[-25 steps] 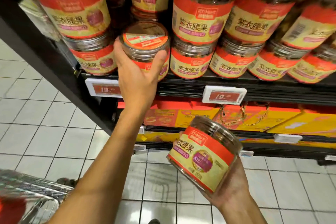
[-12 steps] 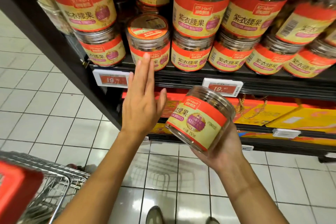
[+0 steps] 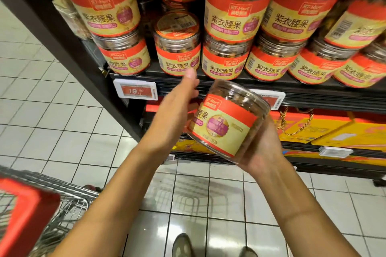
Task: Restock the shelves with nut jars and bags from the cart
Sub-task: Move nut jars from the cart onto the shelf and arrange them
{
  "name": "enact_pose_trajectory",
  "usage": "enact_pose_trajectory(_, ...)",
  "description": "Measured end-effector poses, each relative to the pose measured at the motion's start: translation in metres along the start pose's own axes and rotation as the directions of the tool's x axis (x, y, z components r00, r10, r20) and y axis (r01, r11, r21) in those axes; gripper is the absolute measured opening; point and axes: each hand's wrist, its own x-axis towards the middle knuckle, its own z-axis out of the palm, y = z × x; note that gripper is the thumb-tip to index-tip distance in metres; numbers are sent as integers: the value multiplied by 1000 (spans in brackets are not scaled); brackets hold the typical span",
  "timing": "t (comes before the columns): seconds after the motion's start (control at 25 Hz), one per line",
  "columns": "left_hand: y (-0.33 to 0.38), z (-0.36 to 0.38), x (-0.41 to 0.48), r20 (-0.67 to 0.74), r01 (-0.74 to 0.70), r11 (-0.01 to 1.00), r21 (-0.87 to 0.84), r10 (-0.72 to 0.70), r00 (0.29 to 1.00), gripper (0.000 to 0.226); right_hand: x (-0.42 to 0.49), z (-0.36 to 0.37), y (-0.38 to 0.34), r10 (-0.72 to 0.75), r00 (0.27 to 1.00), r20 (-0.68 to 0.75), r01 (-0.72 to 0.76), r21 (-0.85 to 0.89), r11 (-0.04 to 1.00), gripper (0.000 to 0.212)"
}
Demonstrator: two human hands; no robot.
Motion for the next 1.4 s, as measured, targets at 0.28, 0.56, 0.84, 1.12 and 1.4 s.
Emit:
enact_pose_trajectory(0.28,-8,4,-16,-78,-230,944,-236,218,973,44,4,48,-15,-476,878,-59,411,-418,810,68)
enact_pose_trajectory(0.56,10,-13,-24,-458,-542,834,-106,443,771,68,-57,39,41,-668,558,492,776,-594,211,40)
enact_pose_trajectory(0.84,38,-19,-16,-366,-618,766,-178,531,764,51,-39,68,14,-690,544,477,829,-431,356,41)
enact_pose_trajectory(1.12,53,-36,28,-317,-637,770,-48,593,740,42,-5,104,-10,-650,589,480,747,-631,210,52)
enact_pose_trajectory(1.4,43,-42,48,-273,-503,787,357,603,750,31,3,106,-6,-785,494,375,704,-702,107,50)
